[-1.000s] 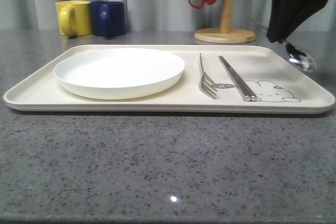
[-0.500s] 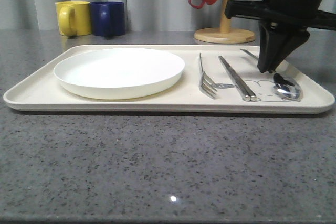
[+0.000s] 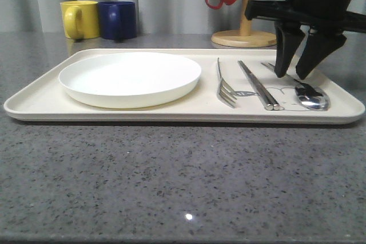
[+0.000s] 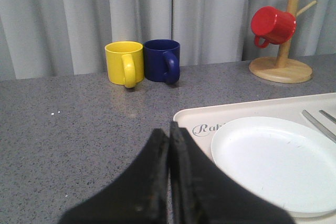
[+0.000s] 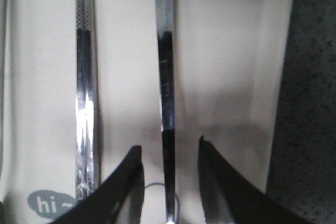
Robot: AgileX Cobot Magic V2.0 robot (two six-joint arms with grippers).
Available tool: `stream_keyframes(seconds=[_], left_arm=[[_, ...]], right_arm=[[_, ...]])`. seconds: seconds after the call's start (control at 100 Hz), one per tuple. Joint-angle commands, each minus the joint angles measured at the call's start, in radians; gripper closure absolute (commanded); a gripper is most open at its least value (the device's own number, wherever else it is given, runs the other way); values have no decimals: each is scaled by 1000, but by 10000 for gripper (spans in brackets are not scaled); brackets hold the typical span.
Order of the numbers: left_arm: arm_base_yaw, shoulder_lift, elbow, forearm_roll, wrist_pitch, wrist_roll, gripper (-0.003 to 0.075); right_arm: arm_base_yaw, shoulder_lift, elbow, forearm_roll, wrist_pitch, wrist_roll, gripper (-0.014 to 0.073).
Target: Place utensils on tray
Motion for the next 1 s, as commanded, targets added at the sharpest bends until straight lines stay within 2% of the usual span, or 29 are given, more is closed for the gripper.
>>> stream_keyframes(seconds=[0.0, 0.18, 0.41, 0.64, 0.99], left_arm=[[-6, 5, -29, -6, -70, -9, 738], [-6, 5, -29, -6, -70, -9, 738], [-6, 5, -29, -6, -70, -9, 738], [-6, 5, -29, -6, -70, -9, 738], [-6, 5, -29, -6, -70, -9, 738]], right_arm=[[0, -102, -29, -30, -31, -3, 312], [-26, -206, -29, -120, -30, -3, 312], [-128, -353, 23, -186, -29, -4, 312], [-202, -553, 237, -224, -126, -4, 314], [-205, -884, 585, -237, -339, -4, 314]])
